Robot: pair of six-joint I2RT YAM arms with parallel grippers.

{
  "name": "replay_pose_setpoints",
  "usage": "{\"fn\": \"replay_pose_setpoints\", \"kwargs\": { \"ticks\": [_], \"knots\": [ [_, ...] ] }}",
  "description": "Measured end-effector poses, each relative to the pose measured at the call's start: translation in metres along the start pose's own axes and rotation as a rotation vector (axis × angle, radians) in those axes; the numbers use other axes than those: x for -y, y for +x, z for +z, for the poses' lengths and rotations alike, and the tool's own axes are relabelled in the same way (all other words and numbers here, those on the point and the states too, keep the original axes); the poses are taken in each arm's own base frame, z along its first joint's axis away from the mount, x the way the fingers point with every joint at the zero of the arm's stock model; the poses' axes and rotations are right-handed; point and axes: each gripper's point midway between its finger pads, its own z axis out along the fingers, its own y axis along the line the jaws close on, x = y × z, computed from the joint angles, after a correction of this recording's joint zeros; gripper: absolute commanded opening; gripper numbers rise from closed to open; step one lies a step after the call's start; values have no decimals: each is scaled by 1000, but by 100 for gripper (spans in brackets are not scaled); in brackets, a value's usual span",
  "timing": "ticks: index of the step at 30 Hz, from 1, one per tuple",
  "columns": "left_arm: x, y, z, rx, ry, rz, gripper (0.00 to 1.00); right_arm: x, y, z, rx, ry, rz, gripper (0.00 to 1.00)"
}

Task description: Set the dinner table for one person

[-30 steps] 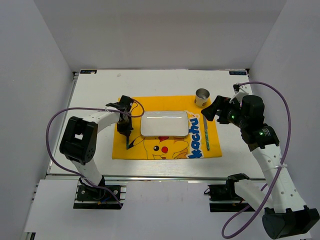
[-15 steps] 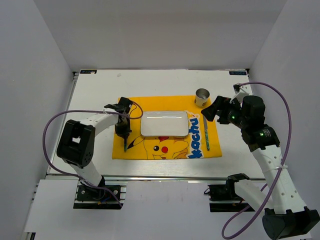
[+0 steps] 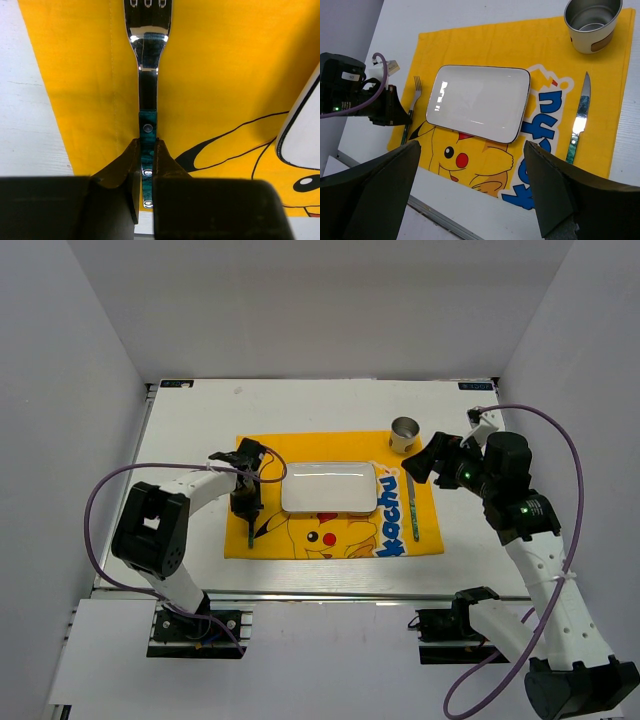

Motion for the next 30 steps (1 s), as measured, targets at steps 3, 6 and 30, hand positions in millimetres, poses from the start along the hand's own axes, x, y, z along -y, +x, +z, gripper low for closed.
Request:
{"fn": "replay_pose_setpoints", "kwargs": {
  "ticks": [3,6,30],
  "knots": [
    [0,0,0,0,-1,0,26,-1,-1,-2,7,-3,-3,89],
    [-1,1,0,-2,-5,-1,47,-2,-2,-3,10,-4,-4,89],
    [-61,-36,-232,684,35,-259,98,12,-43,-95,136,284,-122,89]
  ]
}}
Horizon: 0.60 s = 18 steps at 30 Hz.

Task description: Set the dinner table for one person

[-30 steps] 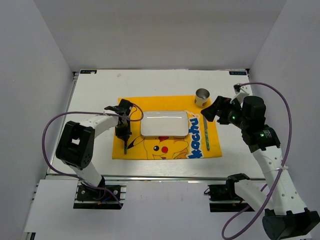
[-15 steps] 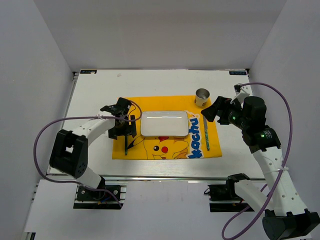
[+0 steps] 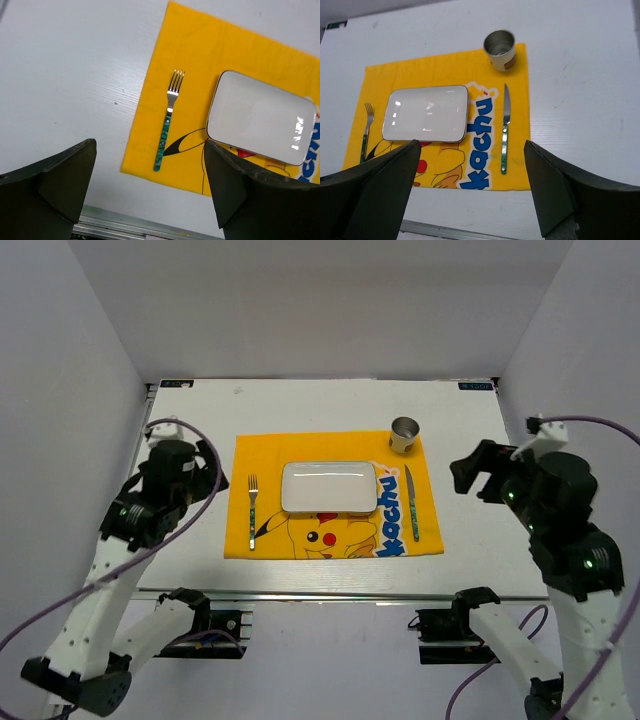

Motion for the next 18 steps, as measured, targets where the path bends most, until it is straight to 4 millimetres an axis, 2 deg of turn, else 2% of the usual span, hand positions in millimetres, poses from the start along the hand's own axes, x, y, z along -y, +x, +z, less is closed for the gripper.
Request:
{"fn": "replay_pose_setpoints", "kwargs": {
  "ticks": [4,7,12,15,18],
  "knots": [
    [-19,-15,-40,103,12,-60,98,5,-17,-47,104,30,-16,89],
    [-31,-22,-67,160,32,-94,98,10,-15,-70,138,46,-15,89],
    [-46,-38,-104,262,59,-147,98,26,4,-85,117,112,-11,89],
    [-52,-41,-113,287,53,-161,98,32,11,-87,105,138,-11,89],
    [-55,-40,-113,285,38,-158,98,37,18,-86,88,160,-10,89]
  ]
}}
